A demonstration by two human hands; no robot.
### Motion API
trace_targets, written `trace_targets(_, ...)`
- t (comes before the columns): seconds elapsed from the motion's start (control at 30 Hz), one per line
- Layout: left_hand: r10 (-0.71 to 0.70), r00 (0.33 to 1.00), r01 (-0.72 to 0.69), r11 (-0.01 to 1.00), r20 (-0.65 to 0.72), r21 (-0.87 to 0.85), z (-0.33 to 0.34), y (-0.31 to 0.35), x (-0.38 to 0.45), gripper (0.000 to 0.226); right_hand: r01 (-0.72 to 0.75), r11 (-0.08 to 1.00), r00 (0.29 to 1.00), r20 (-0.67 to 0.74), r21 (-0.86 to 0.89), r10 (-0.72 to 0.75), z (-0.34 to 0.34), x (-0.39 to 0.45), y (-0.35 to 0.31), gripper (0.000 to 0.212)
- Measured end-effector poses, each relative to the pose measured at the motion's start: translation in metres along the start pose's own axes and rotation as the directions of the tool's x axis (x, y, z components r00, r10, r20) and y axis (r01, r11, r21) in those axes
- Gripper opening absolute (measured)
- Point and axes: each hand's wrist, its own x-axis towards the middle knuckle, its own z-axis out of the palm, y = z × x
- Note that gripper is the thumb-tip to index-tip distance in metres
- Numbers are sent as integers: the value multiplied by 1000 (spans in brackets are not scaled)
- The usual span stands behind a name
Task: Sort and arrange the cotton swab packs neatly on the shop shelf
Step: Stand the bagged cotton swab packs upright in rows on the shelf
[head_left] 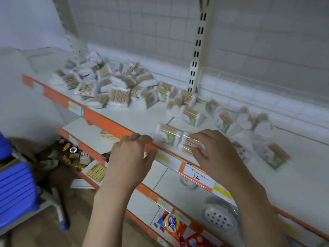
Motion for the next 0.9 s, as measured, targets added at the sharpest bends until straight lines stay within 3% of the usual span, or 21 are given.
trace_targets(0.5, -91, 993, 95, 994, -80, 48, -4, -44, 77, 38, 112, 991, 994, -22, 67, -111, 30, 104, -4, 31)
trace_targets(0.9, -57, 997, 57, 998, -56, -8, -11, -115, 137, 37, 91, 995, 996, 13, -33, -91, 61, 166, -38, 33)
